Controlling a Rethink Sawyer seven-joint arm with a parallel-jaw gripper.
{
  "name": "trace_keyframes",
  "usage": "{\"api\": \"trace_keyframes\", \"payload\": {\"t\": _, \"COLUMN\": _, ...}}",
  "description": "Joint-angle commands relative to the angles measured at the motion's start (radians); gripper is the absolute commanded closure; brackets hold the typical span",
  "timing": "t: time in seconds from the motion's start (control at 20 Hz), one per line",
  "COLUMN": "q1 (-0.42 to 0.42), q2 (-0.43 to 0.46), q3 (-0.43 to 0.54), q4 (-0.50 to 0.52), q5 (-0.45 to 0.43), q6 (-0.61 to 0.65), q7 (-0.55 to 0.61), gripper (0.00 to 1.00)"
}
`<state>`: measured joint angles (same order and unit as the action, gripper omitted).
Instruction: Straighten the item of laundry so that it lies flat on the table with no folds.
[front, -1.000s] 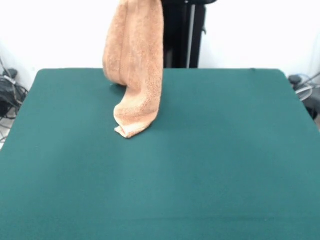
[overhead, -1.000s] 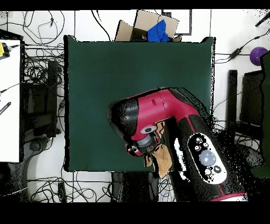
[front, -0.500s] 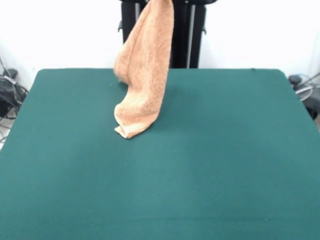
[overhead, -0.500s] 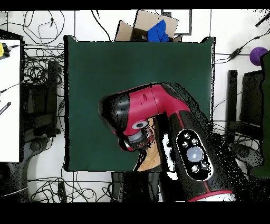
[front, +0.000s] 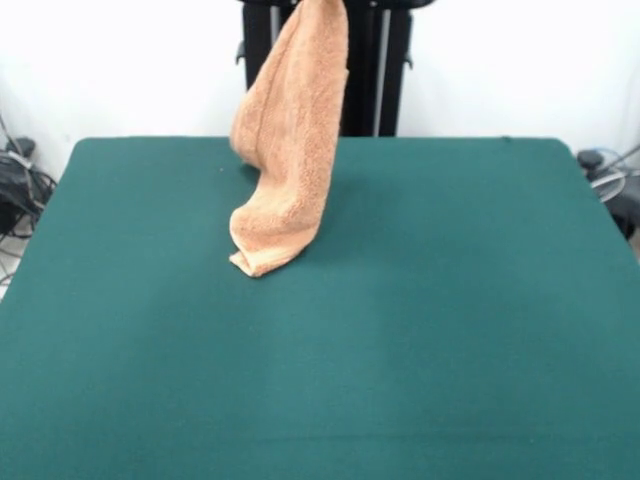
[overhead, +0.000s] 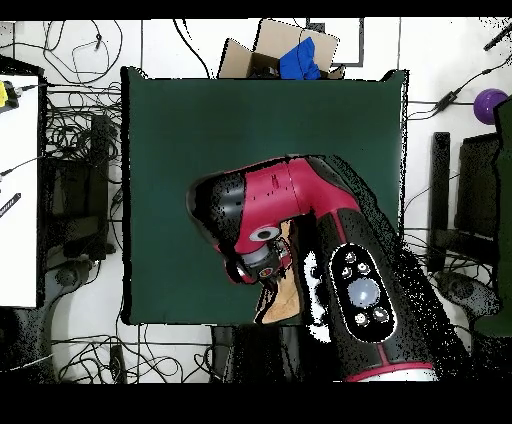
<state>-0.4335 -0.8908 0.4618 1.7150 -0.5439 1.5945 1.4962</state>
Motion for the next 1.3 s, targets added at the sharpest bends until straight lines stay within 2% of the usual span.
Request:
{"api": "trace_keyframes", "payload": {"t": 0.05, "q1": 0.063, "q2": 0.039, "q3": -0.099, "q4": -0.041, "q5": 0.043, "q6": -0.005, "q7": 0.317, "gripper": 1.00}}
{"api": "trace_keyframes", "payload": {"t": 0.35, "q1": 0.115, "q2": 0.068, "q3": -0.149, "q4": -0.076, "q5": 0.048, "q6": -0.027, "q7": 0.361, "gripper": 1.00}}
{"api": "trace_keyframes", "payload": {"t": 1.0, "q1": 0.255, "q2": 0.048, "q3": -0.266, "q4": -0.128, "q5": 0.093, "q6": 0.068, "q7": 0.453, "gripper": 1.00}}
{"api": "trace_keyframes", "payload": {"t": 1.3, "q1": 0.288, "q2": 0.068, "q3": -0.297, "q4": -0.158, "q5": 0.106, "q6": 0.051, "q7": 0.474, "gripper": 1.00}}
